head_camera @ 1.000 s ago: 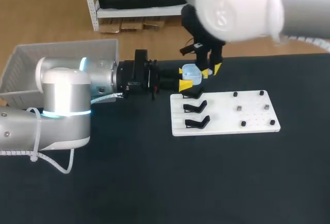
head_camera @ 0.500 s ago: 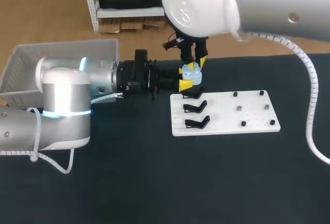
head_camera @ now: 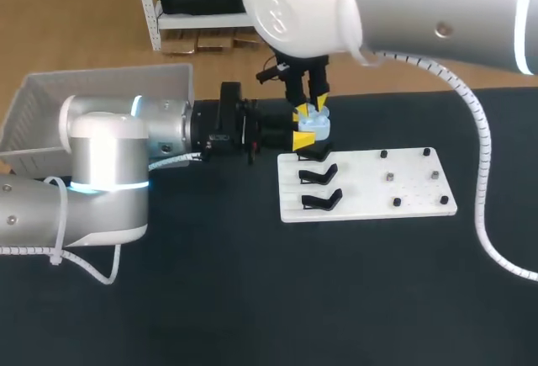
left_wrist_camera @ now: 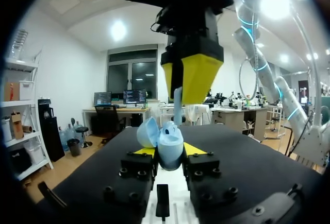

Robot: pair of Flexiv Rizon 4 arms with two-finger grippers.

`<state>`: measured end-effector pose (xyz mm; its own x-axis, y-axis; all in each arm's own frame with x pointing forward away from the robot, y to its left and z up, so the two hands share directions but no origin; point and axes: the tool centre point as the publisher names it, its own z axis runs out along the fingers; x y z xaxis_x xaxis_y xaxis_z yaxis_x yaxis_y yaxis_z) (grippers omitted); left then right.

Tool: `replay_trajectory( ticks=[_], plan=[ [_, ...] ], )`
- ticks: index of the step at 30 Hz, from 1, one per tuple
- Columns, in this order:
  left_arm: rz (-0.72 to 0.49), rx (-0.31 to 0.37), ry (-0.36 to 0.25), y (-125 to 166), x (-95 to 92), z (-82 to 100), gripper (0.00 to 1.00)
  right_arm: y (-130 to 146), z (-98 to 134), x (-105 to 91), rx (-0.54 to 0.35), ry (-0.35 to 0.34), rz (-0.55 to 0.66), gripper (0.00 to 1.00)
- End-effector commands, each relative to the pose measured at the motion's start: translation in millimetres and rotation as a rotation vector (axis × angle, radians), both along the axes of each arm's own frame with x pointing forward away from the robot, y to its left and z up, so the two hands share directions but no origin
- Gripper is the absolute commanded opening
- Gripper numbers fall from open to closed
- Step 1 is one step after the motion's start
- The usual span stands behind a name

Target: Pick up each earbud case from the left stands, insert the matching earbuds, close the lid, and place the case in the box.

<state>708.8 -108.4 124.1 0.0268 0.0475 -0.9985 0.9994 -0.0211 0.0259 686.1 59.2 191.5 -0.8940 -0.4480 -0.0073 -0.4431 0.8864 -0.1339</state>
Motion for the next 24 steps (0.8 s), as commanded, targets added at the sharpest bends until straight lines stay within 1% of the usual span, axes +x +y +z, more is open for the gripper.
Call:
replay_trajectory(
  ticks=[1, 7, 16, 24],
  plan=[
    [0.001, 0.0, 0.005, 0, -0.2, -0.8, 0.0, 0, -2, 3.3, 0.002, 0.002, -0.002, 0.0],
    [0.005, 0.013, 0.005, 0, 1.4, -1.9, 0.0, 0, -4, 7.9, 0.004, 0.005, -0.009, 0.0],
    [0.005, 0.013, 0.005, 0, 1.4, -1.9, 0.0, 0, -12, 10.8, -0.002, 0.018, -0.017, 0.0],
    [0.005, 0.013, 0.005, 0, 1.4, -1.9, 0.0, 0, -14, 13.6, -0.002, 0.02, -0.03, 0.0]
  ],
)
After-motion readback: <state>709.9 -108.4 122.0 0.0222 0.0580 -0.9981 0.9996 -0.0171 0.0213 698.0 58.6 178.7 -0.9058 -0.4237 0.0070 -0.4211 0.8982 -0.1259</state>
